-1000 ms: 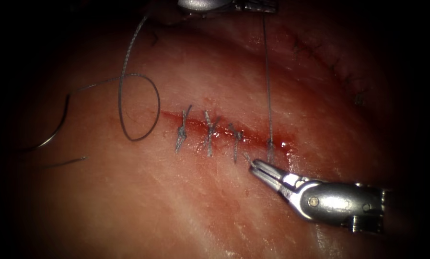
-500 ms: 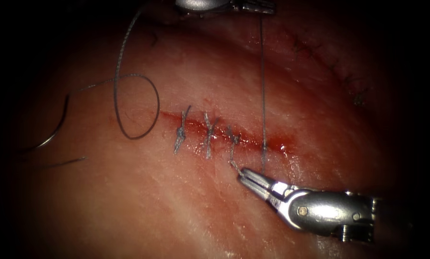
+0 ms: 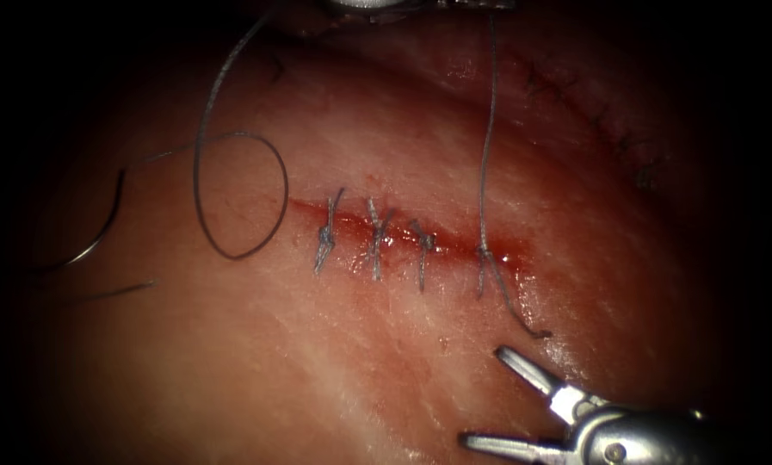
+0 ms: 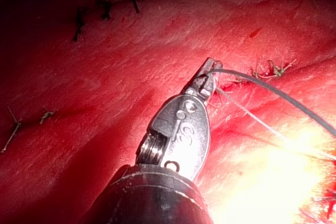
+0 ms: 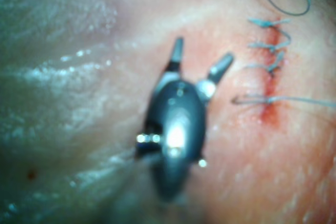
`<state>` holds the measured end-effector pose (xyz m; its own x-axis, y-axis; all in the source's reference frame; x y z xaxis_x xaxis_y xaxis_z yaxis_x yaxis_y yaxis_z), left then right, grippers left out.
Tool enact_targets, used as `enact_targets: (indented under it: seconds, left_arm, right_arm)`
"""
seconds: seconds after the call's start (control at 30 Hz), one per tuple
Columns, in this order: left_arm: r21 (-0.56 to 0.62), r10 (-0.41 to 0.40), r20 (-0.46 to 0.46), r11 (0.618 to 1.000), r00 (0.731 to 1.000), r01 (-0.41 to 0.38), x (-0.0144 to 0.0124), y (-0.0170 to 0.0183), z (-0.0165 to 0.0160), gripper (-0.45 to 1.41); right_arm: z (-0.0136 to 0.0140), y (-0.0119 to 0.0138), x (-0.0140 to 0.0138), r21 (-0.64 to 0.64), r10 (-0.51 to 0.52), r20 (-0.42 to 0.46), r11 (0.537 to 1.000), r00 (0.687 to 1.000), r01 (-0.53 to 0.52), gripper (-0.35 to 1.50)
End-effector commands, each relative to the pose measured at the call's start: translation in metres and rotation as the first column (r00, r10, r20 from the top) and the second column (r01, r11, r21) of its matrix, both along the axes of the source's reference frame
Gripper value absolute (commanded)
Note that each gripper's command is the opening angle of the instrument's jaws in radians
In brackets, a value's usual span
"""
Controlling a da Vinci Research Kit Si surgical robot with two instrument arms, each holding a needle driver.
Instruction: Wound Closure
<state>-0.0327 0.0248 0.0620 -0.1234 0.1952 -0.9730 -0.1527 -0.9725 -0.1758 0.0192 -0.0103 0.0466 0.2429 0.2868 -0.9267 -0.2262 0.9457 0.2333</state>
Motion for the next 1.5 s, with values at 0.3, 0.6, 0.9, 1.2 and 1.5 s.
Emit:
enact_targets:
  seconds: [0.3,0.6,0.9,1.2,1.5]
  left_arm:
    - [-0.029,0.020,0.020,0.999,1.000,-0.019,-0.0006,-0.0019,-0.0054,-0.45]
    - [-0.047,0.032,0.030,0.998,0.999,-0.031,-0.0003,-0.0035,-0.0090,-0.45]
    - [-0.067,0.043,0.037,0.997,0.998,-0.040,-0.0003,-0.0042,-0.0112,-0.45]
    - [-0.082,0.050,0.061,0.996,0.997,-0.045,-0.0010,-0.0046,-0.0139,-0.45]
    - [-0.084,0.050,0.063,0.995,0.997,-0.044,-0.0015,-0.0048,-0.0140,-0.45]
  right_arm:
    - [-0.0001,0.0059,-0.0021,0.236,0.120,-0.040,0.966,0.992,-0.107,1.31]
    - [0.0050,0.0125,-0.0016,0.372,0.265,0.008,0.894,0.964,-0.249,1.25]
    - [0.0100,0.0148,0.0007,0.426,0.278,0.071,0.860,0.958,-0.281,1.38]
    - [0.0130,0.0141,0.0039,0.429,0.272,0.089,0.858,0.958,-0.283,1.43]
    - [0.0134,0.0134,0.0048,0.432,0.266,0.078,0.860,0.961,-0.273,1.38]
